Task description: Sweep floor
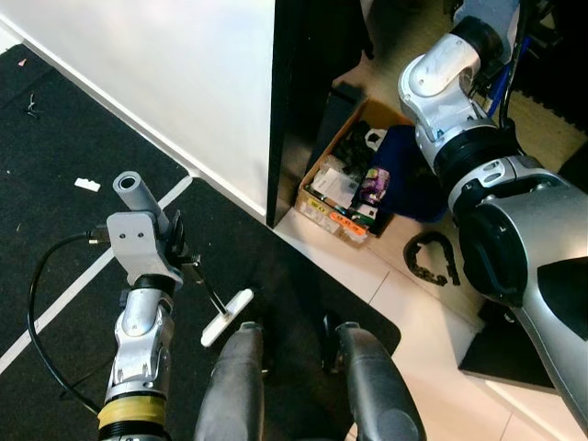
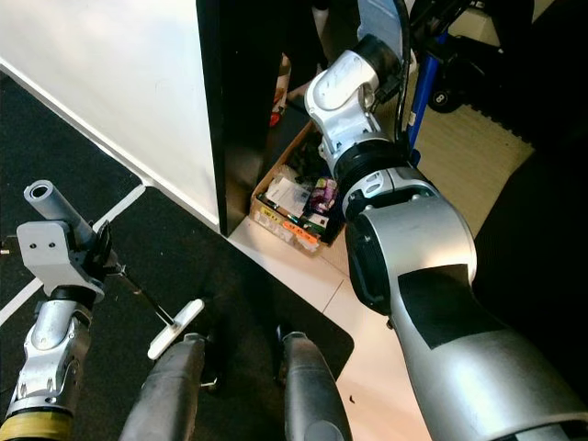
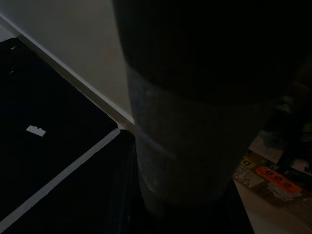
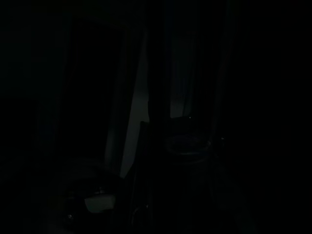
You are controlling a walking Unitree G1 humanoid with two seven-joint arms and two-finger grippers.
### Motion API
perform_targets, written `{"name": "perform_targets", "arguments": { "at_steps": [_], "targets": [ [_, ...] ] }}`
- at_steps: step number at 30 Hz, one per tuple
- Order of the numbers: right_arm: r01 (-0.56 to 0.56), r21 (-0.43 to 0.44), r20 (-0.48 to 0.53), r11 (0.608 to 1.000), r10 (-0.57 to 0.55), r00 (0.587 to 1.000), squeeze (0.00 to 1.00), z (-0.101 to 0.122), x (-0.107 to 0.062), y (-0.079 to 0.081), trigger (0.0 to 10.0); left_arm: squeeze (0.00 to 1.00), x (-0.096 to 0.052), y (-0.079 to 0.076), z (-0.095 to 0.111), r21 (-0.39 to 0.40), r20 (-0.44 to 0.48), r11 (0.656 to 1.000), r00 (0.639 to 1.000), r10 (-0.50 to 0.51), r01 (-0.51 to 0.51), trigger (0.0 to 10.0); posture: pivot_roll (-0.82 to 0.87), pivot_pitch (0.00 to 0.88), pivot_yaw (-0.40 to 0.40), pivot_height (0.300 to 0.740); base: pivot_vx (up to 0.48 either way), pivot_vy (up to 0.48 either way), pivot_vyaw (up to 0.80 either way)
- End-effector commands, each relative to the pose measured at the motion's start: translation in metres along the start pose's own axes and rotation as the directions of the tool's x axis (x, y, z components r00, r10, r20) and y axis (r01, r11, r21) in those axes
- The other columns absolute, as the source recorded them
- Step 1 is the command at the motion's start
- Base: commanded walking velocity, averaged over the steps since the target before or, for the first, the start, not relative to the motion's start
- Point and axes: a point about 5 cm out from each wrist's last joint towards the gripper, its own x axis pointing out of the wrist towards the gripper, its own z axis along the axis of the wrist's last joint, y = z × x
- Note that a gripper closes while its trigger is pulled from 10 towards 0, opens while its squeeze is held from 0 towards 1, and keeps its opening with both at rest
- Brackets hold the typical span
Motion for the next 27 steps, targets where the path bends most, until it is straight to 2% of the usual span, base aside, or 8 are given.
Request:
{"name": "perform_targets", "arguments": {
  "at_steps": [1, 4, 6, 8, 13, 19, 23, 27],
  "targets": [
    [0.006, 0.016, 0.067, 1.000, -0.007, 0.998, 0.00, 0.011, 0.006, 0.002, 10.0, 0.00, -0.010, -0.002, -0.020, -0.022, -0.089, 1.000, 0.996, 0.006, -0.008, 10.0, 0.06, 0.296, -0.169, 0.740, 0.000, 0.000, 0.00],
    [-0.003, -0.009, 0.135, 1.000, 0.004, 0.991, 0.00, 0.017, 0.002, 0.005, 10.0, 0.00, -0.011, -0.002, -0.020, -0.023, -0.091, 1.000, 0.996, 0.010, -0.012, 10.0, 0.06, 0.298, -0.175, 0.740, 0.000, 0.000, 0.00],
    [-0.026, -0.011, 0.227, 1.000, 0.028, 0.974, 0.00, 0.027, -0.005, 0.011, 10.0, 0.00, -0.012, -0.002, -0.021, -0.024, -0.092, 1.000, 0.996, 0.013, -0.015, 10.0, 0.06, 0.298, -0.178, 0.740, 0.000, 0.000, 0.00],
    [-0.026, -0.011, 0.227, 1.000, 0.028, 0.974, 0.00, 0.027, -0.005, 0.011, 10.0, 0.00, -0.012, -0.002, -0.021, -0.024, -0.092, 1.000, 0.996, 0.013, -0.015, 10.0, 0.06, 0.298, -0.178, 0.740, 0.000, 0.000, 0.00],
    [-0.057, -0.020, 0.359, 0.998, 0.060, 0.931, 0.00, 0.038, -0.017, 0.018, 10.0, 0.00, -0.012, -0.002, -0.021, -0.026, -0.092, 0.999, 0.996, 0.018, -0.021, 10.0, 0.06, 0.299, -0.186, 0.740, 0.000, 0.000, 0.00],
    [-0.052, -0.060, 0.362, 0.997, 0.070, 0.930, 0.00, 0.036, -0.020, 0.019, 10.0, 0.00, -0.013, -0.002, -0.021, -0.028, -0.092, 0.999, 0.996, 0.021, -0.024, 10.0, 0.06, 0.301, -0.191, 0.740, 0.000, 0.000, 0.00],
    [-0.008, -0.136, 0.300, 0.991, 0.048, 0.953, 0.00, 0.023, -0.015, 0.013, 10.0, 0.00, -0.016, -0.002, -0.023, -0.030, -0.095, 0.999, 0.995, 0.026, -0.029, 10.0, 0.06, 0.301, -0.193, 0.740, 0.000, 0.000, 0.00],
    [0.027, -0.179, 0.309, 0.983, 0.030, 0.951, 0.00, 0.017, -0.011, 0.008, 10.0, 0.00, -0.018, -0.002, -0.023, -0.030, -0.096, 0.999, 0.995, 0.030, -0.034, 10.0, 0.06, 0.305, -0.197, 0.740, 0.000, 0.000, 0.00]
  ]
}}
